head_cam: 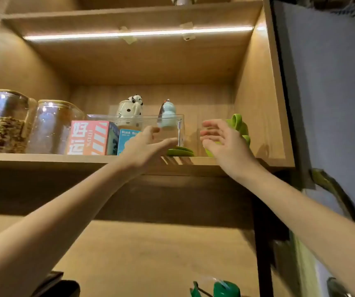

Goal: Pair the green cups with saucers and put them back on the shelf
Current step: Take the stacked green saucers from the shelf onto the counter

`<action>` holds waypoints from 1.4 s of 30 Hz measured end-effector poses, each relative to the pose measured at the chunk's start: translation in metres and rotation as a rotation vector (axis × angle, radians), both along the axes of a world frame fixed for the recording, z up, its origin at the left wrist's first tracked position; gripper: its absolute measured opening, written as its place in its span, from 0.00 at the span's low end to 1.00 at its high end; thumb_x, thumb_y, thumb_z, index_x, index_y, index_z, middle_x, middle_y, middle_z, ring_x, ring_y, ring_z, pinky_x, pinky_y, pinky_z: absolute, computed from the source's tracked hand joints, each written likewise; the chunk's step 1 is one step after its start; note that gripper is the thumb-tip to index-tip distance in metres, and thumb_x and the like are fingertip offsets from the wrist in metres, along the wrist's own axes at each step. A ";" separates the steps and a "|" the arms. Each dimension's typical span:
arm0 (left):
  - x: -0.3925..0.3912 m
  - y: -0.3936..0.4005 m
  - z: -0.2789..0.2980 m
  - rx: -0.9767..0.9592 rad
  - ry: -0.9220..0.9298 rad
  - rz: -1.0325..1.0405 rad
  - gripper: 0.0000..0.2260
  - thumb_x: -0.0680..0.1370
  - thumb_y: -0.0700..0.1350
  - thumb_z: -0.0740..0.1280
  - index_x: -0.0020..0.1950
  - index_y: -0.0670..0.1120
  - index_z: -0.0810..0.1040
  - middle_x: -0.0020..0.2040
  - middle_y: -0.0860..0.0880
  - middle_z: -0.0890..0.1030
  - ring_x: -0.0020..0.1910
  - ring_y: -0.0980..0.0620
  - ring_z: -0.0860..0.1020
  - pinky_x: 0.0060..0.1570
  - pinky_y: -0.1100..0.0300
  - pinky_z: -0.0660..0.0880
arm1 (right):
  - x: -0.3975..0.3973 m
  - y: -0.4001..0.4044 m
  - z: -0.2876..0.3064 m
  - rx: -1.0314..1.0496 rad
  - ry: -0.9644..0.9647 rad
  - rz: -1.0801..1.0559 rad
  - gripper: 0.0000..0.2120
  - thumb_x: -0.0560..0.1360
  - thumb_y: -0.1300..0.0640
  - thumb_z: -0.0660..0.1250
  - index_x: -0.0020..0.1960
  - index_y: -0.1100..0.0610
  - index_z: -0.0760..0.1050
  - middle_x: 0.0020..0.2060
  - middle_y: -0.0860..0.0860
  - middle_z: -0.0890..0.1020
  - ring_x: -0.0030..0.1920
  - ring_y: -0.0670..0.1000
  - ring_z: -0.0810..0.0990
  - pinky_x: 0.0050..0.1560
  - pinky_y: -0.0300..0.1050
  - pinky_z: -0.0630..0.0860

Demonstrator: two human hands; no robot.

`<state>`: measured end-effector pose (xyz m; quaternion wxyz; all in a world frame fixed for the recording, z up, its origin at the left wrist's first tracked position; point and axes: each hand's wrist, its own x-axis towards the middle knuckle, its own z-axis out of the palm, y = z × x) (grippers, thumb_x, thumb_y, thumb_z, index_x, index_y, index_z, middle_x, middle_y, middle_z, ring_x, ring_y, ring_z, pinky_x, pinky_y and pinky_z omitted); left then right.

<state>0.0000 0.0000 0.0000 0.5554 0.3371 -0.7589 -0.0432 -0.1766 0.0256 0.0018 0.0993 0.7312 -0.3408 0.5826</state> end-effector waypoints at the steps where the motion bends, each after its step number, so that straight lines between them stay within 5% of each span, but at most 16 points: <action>1: -0.001 -0.007 -0.003 -0.017 -0.037 0.076 0.33 0.71 0.63 0.60 0.71 0.47 0.59 0.68 0.43 0.68 0.64 0.44 0.70 0.65 0.47 0.67 | 0.003 -0.007 -0.003 -0.011 -0.015 -0.017 0.18 0.75 0.61 0.62 0.65 0.55 0.67 0.59 0.51 0.76 0.58 0.46 0.74 0.53 0.33 0.72; 4: -0.003 -0.032 -0.009 0.005 -0.157 0.354 0.43 0.66 0.72 0.55 0.73 0.47 0.54 0.72 0.42 0.65 0.70 0.41 0.64 0.70 0.38 0.56 | 0.010 -0.024 -0.012 0.008 0.047 -0.103 0.21 0.76 0.59 0.60 0.69 0.53 0.63 0.67 0.52 0.71 0.66 0.50 0.70 0.60 0.38 0.65; 7: -0.002 -0.050 -0.001 -0.005 -0.114 0.455 0.44 0.62 0.74 0.52 0.69 0.45 0.62 0.68 0.44 0.71 0.69 0.41 0.65 0.71 0.38 0.50 | 0.014 -0.029 -0.006 0.112 0.161 -0.249 0.22 0.77 0.51 0.57 0.69 0.55 0.63 0.67 0.55 0.72 0.66 0.54 0.69 0.64 0.47 0.67; 9: 0.002 -0.058 0.009 0.039 -0.091 0.436 0.42 0.60 0.76 0.52 0.59 0.46 0.71 0.59 0.44 0.76 0.63 0.41 0.71 0.70 0.39 0.57 | 0.018 -0.025 0.002 0.199 0.213 -0.313 0.18 0.77 0.48 0.54 0.60 0.57 0.70 0.60 0.57 0.76 0.59 0.56 0.72 0.56 0.48 0.70; 11: 0.004 -0.064 0.015 0.103 -0.104 0.348 0.33 0.59 0.77 0.56 0.44 0.51 0.75 0.46 0.46 0.79 0.54 0.43 0.75 0.65 0.41 0.66 | 0.021 -0.023 0.011 0.287 0.263 -0.336 0.15 0.78 0.49 0.53 0.42 0.58 0.70 0.43 0.55 0.76 0.45 0.54 0.71 0.38 0.45 0.67; 14: 0.007 -0.071 0.018 0.167 -0.054 0.212 0.40 0.43 0.81 0.59 0.37 0.51 0.74 0.42 0.45 0.80 0.54 0.41 0.77 0.65 0.42 0.67 | 0.024 -0.022 0.017 0.361 0.269 -0.319 0.18 0.76 0.53 0.56 0.29 0.56 0.64 0.28 0.51 0.67 0.31 0.50 0.66 0.29 0.44 0.60; 19: 0.005 -0.065 0.014 0.188 -0.012 0.232 0.46 0.41 0.81 0.57 0.44 0.48 0.75 0.49 0.43 0.80 0.56 0.42 0.77 0.64 0.44 0.69 | 0.031 -0.023 0.015 0.420 0.262 -0.340 0.14 0.75 0.55 0.58 0.32 0.56 0.66 0.29 0.51 0.67 0.31 0.49 0.65 0.31 0.44 0.60; 22: 0.003 -0.062 0.012 0.139 -0.009 0.255 0.44 0.44 0.81 0.57 0.41 0.46 0.77 0.46 0.44 0.81 0.53 0.43 0.78 0.62 0.43 0.71 | 0.029 -0.020 0.014 0.458 0.247 -0.326 0.07 0.75 0.54 0.60 0.42 0.58 0.71 0.33 0.50 0.69 0.34 0.49 0.68 0.33 0.42 0.63; 25: 0.003 -0.051 0.008 0.127 0.017 0.225 0.44 0.46 0.80 0.59 0.43 0.45 0.78 0.45 0.42 0.82 0.49 0.44 0.80 0.58 0.47 0.75 | 0.029 -0.014 0.014 0.449 0.221 -0.300 0.12 0.74 0.56 0.61 0.52 0.61 0.74 0.36 0.51 0.71 0.38 0.50 0.70 0.34 0.42 0.64; 30: 0.000 -0.024 0.005 0.124 0.150 0.177 0.38 0.53 0.73 0.67 0.47 0.43 0.78 0.46 0.45 0.79 0.46 0.50 0.76 0.55 0.52 0.76 | 0.025 -0.001 0.015 0.453 0.080 -0.184 0.15 0.73 0.58 0.61 0.57 0.65 0.74 0.50 0.57 0.75 0.48 0.53 0.71 0.41 0.43 0.67; 34: -0.007 -0.004 0.006 0.112 0.228 0.136 0.23 0.61 0.63 0.72 0.36 0.44 0.73 0.37 0.47 0.74 0.35 0.55 0.70 0.44 0.57 0.71 | 0.019 0.014 0.015 0.483 -0.108 -0.041 0.12 0.72 0.60 0.62 0.53 0.65 0.72 0.57 0.61 0.74 0.60 0.58 0.72 0.62 0.52 0.71; 37: -0.008 0.013 0.007 0.091 0.287 0.082 0.29 0.59 0.62 0.73 0.44 0.38 0.79 0.39 0.42 0.77 0.38 0.52 0.73 0.36 0.61 0.67 | 0.020 0.037 0.010 0.545 -0.317 0.197 0.09 0.74 0.66 0.59 0.55 0.64 0.69 0.65 0.62 0.69 0.67 0.58 0.69 0.69 0.53 0.68; 39: -0.007 0.028 0.002 0.077 0.323 0.025 0.32 0.56 0.63 0.74 0.44 0.36 0.81 0.37 0.42 0.77 0.37 0.51 0.73 0.34 0.61 0.65 | 0.020 0.053 0.007 0.566 -0.459 0.355 0.03 0.75 0.69 0.58 0.45 0.62 0.67 0.58 0.61 0.72 0.62 0.56 0.72 0.68 0.54 0.69; 42: -0.009 0.054 -0.012 0.037 0.346 0.007 0.27 0.57 0.61 0.76 0.39 0.37 0.81 0.33 0.44 0.74 0.32 0.53 0.70 0.32 0.61 0.64 | 0.018 0.074 -0.005 0.534 -0.663 0.492 0.08 0.75 0.71 0.59 0.39 0.62 0.65 0.41 0.60 0.74 0.51 0.58 0.77 0.60 0.54 0.75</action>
